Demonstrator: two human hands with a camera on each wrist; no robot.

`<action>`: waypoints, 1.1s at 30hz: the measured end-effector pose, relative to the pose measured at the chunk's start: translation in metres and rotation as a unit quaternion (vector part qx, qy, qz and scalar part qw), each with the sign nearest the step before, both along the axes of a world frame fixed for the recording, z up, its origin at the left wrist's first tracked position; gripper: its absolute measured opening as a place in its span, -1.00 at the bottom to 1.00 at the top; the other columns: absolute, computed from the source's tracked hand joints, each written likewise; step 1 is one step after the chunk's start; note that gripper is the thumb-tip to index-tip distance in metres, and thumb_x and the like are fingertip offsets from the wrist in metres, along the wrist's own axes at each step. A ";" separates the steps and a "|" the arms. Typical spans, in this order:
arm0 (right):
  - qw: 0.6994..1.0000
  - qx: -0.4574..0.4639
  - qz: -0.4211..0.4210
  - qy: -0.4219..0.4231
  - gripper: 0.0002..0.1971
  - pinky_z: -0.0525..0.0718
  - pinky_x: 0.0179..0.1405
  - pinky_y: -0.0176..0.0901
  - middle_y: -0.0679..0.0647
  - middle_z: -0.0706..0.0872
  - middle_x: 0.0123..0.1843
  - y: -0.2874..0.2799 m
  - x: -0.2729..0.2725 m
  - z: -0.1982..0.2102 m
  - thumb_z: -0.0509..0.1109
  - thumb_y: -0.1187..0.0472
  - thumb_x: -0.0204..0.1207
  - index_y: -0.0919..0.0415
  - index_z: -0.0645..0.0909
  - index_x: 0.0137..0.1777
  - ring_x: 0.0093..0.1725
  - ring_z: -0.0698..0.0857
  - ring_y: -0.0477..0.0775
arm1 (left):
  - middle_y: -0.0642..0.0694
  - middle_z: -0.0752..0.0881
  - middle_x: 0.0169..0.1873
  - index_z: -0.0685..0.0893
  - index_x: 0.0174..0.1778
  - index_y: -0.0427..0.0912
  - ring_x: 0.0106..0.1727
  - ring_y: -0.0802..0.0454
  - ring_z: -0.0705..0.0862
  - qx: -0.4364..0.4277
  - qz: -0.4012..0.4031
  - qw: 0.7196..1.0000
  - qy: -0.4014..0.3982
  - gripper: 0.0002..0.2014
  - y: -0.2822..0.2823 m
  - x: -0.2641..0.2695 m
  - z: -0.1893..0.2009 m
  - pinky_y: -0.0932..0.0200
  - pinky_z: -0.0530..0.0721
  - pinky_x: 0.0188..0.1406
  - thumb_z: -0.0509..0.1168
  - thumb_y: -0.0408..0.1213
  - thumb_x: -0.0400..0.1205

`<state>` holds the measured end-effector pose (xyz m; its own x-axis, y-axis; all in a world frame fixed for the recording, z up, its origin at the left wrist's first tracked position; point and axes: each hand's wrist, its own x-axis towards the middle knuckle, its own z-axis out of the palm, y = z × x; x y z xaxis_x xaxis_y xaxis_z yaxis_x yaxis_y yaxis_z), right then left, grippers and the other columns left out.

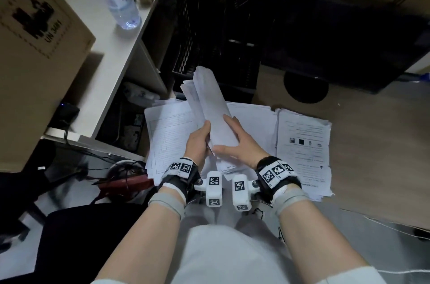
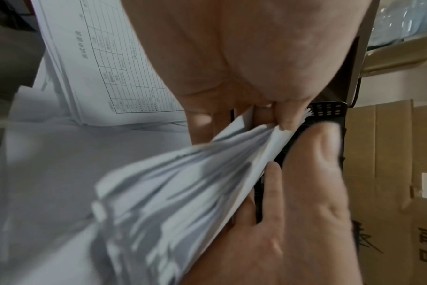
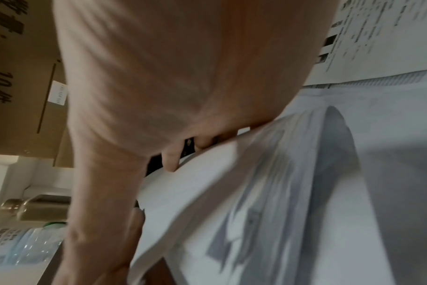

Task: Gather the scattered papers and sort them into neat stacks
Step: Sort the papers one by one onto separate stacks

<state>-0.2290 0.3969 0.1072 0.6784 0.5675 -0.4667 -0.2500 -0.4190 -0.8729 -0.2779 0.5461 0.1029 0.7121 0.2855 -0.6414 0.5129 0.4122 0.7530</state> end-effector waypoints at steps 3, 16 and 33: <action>1.000 -0.020 0.017 -0.010 0.23 0.01 0.69 -0.11 -0.14 -0.21 0.77 0.009 -0.004 -0.001 0.73 -0.14 0.16 -0.29 -0.03 0.72 0.72 -0.07 -0.19 | -0.27 0.82 0.00 0.84 0.01 -0.25 0.03 -0.29 0.75 -0.020 0.016 1.000 -0.003 -0.50 0.006 0.001 -0.002 -0.06 0.64 0.15 0.27 0.17 0.70; 0.988 0.034 -0.110 0.101 -0.22 0.42 0.52 0.04 0.03 0.44 0.60 0.035 -0.012 0.014 0.38 0.06 0.34 -0.04 0.33 0.64 0.54 0.45 0.05 | -0.20 0.88 -0.06 0.79 0.11 -0.25 0.01 -0.21 0.85 0.041 -0.084 0.995 -0.047 -0.79 0.031 -0.007 -0.007 -0.05 0.83 0.01 0.45 -0.50 0.57; 0.990 0.038 -0.132 0.019 -0.69 0.45 0.22 -0.62 -0.22 0.55 0.40 0.028 -0.012 0.026 0.30 0.04 0.71 -0.01 0.60 0.41 0.35 0.54 -0.36 | -0.29 0.85 0.08 0.75 0.23 -0.31 0.17 -0.26 0.82 -0.036 -0.079 0.995 -0.042 -0.47 0.020 -0.001 -0.003 -0.19 0.74 0.29 0.41 0.13 0.65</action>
<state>-0.2407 0.4254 0.1337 0.7909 0.4059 -0.4580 -0.3758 -0.2686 -0.8869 -0.2788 0.5663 0.0996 0.7960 0.1222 -0.5929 0.5124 0.3855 0.7674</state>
